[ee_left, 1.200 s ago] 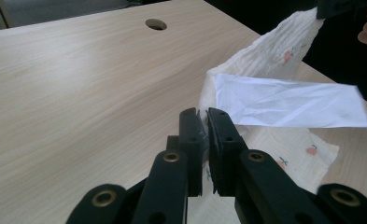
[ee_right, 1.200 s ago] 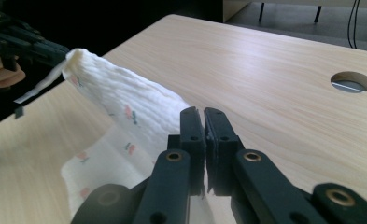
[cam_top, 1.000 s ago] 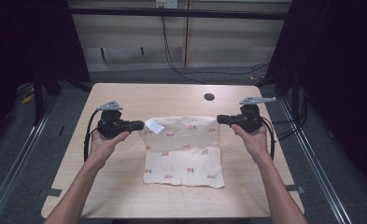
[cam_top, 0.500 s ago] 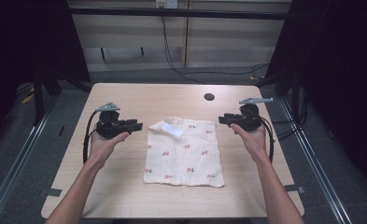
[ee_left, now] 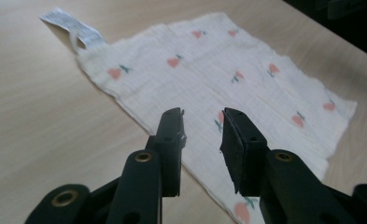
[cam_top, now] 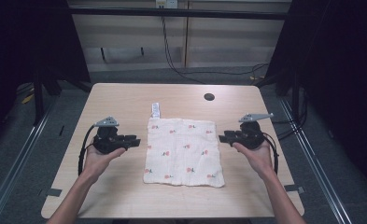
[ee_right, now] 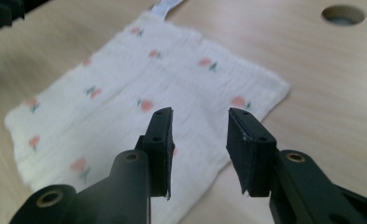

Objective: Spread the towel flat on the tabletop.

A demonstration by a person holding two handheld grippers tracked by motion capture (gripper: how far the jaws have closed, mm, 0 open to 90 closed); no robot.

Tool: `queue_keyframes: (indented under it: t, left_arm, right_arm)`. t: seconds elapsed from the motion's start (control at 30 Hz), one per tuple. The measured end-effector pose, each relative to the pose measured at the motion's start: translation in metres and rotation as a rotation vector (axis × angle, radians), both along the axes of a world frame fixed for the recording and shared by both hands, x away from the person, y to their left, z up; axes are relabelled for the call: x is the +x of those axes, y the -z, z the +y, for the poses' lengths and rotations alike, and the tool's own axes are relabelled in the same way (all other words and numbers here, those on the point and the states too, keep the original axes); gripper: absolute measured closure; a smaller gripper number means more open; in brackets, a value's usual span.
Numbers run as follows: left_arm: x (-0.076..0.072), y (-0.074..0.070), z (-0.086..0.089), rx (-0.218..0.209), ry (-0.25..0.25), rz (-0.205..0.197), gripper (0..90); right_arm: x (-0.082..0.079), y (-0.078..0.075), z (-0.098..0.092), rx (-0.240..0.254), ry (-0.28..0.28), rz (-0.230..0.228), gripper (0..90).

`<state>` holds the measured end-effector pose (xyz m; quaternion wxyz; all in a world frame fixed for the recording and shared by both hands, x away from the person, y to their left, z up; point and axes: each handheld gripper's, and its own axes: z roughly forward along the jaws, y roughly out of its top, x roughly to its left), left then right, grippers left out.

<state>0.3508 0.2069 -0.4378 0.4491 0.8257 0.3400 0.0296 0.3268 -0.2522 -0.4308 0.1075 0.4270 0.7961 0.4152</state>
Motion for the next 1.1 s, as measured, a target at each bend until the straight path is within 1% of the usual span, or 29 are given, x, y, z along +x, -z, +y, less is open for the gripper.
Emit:
queue_keyframes:
  t: [0.03, 0.07, 0.13, 0.17, 0.2, 0.23, 0.27, 0.3, 0.33, 0.37, 0.4, 0.43, 0.47, 0.5, 0.53, 0.57, 0.6, 0.63, 0.67, 0.7, 0.8, 0.83, 0.87, 0.9, 0.93, 0.97, 1.03, 1.07, 1.1]
  left_arm:
    - [-0.004, 0.001, -0.002, 0.005, 0.018, 0.001, 70.1]
    - [-0.009, 0.003, -0.004, 0.008, 0.04, 0.003, 70.7]
    - [-0.018, 0.007, -0.008, 0.024, 0.074, 0.009, 71.9]
    - [-0.023, 0.011, -0.009, 0.035, 0.089, 0.016, 72.9]
    - [-0.029, 0.019, -0.013, 0.054, 0.11, 0.034, 73.3]
    - [-0.031, 0.024, -0.015, 0.07, 0.128, 0.045, 73.9]
    - [-0.032, 0.029, -0.018, 0.087, 0.137, 0.055, 74.1]
    - [-0.033, 0.033, -0.02, 0.098, 0.138, 0.065, 73.7]
    - [-0.034, 0.037, -0.022, 0.105, 0.145, 0.077, 72.6]
    - [-0.035, 0.04, -0.024, 0.118, 0.159, 0.081, 71.6]
    - [-0.035, 0.04, -0.024, 0.118, 0.159, 0.081, 70.2]
    - [-0.039, 0.043, -0.025, 0.129, 0.176, 0.091, 68.6]
    - [-0.042, 0.043, -0.024, 0.124, 0.175, 0.085, 67.5]
    - [-0.042, 0.043, -0.024, 0.124, 0.175, 0.085, 66.1]
    - [-0.045, 0.044, -0.022, 0.099, 0.164, 0.091, 66.1]
    - [-0.049, 0.047, -0.022, 0.11, 0.16, 0.082, 65.7]
    - [-0.049, 0.047, -0.022, 0.11, 0.16, 0.082, 65.6]
    - [-0.051, 0.051, -0.022, 0.13, 0.167, 0.088, 65.7]
    - [-0.052, 0.052, -0.022, 0.133, 0.167, 0.088, 65.7]
    - [-0.053, 0.053, -0.023, 0.148, 0.172, 0.089, 65.6]
    - [-0.054, 0.054, -0.025, 0.153, 0.165, 0.088, 63.1]
    - [-0.053, 0.054, -0.025, 0.156, 0.167, 0.085, 62.3]
    - [-0.053, 0.055, -0.025, 0.153, 0.169, 0.088, 61.6]
    - [-0.053, 0.056, -0.026, 0.155, 0.173, 0.085, 61.0]
    - [-0.052, 0.055, -0.027, 0.158, 0.173, 0.08, 60.9]
    - [-0.052, 0.055, -0.028, 0.153, 0.165, 0.078, 60.3]
    - [-0.052, 0.055, -0.03, 0.157, 0.172, 0.085, 60.0]
    - [-0.053, 0.055, -0.031, 0.166, 0.18, 0.067, 59.5]
    - [-0.053, 0.055, -0.031, 0.166, 0.18, 0.067, 59.4]
  right_arm:
    - [-0.006, 0.002, -0.001, -0.008, -0.001, 0.002, 61.5]
    - [-0.011, 0.005, -0.003, -0.003, 0.001, 0.005, 61.6]
    - [-0.022, 0.01, -0.005, -0.017, -0.002, 0.017, 62.4]
    - [-0.033, 0.019, -0.004, -0.034, -0.013, 0.037, 62.8]
    - [-0.036, 0.022, -0.002, -0.047, -0.018, 0.039, 63.0]
    - [-0.042, 0.026, 0.0, -0.045, -0.016, 0.045, 63.2]
    - [-0.045, 0.03, 0.001, -0.036, -0.035, 0.054, 63.3]
    - [-0.048, 0.033, 0.004, -0.051, -0.036, 0.06, 63.3]
    - [-0.052, 0.035, 0.006, -0.054, -0.04, 0.057, 63.3]
    - [-0.054, 0.037, 0.008, -0.047, -0.043, 0.067, 62.9]
    - [-0.054, 0.037, 0.008, -0.047, -0.043, 0.067, 62.9]
    - [-0.057, 0.039, 0.011, -0.054, -0.06, 0.071, 61.9]
    - [-0.059, 0.04, 0.011, -0.056, -0.062, 0.084, 61.4]
    - [-0.059, 0.04, 0.011, -0.056, -0.062, 0.084, 61.4]
    - [-0.06, 0.042, 0.011, -0.055, -0.08, 0.091, 60.3]
    - [-0.063, 0.047, 0.012, -0.077, -0.097, 0.101, 60.0]
    - [-0.064, 0.048, 0.011, -0.092, -0.092, 0.108, 59.9]
    - [-0.065, 0.049, 0.01, -0.091, -0.095, 0.112, 60.0]
    - [-0.066, 0.05, 0.008, -0.093, -0.092, 0.112, 59.9]
    - [-0.067, 0.051, 0.008, -0.089, -0.086, 0.108, 60.0]
    - [-0.068, 0.053, 0.01, -0.089, -0.087, 0.102, 60.0]
    - [-0.069, 0.054, 0.011, -0.09, -0.09, 0.09, 60.0]
    - [-0.068, 0.054, 0.011, -0.101, -0.087, 0.086, 60.0]
    - [-0.067, 0.055, 0.01, -0.101, -0.085, 0.085, 60.1]
    - [-0.066, 0.056, 0.01, -0.085, -0.084, 0.089, 60.2]
    - [-0.066, 0.057, 0.01, -0.096, -0.081, 0.089, 60.4]
    - [-0.065, 0.058, 0.011, -0.105, -0.072, 0.085, 60.6]
    - [-0.064, 0.058, 0.012, -0.101, -0.076, 0.081, 60.6]
    - [-0.064, 0.058, 0.012, -0.097, -0.074, 0.078, 60.7]
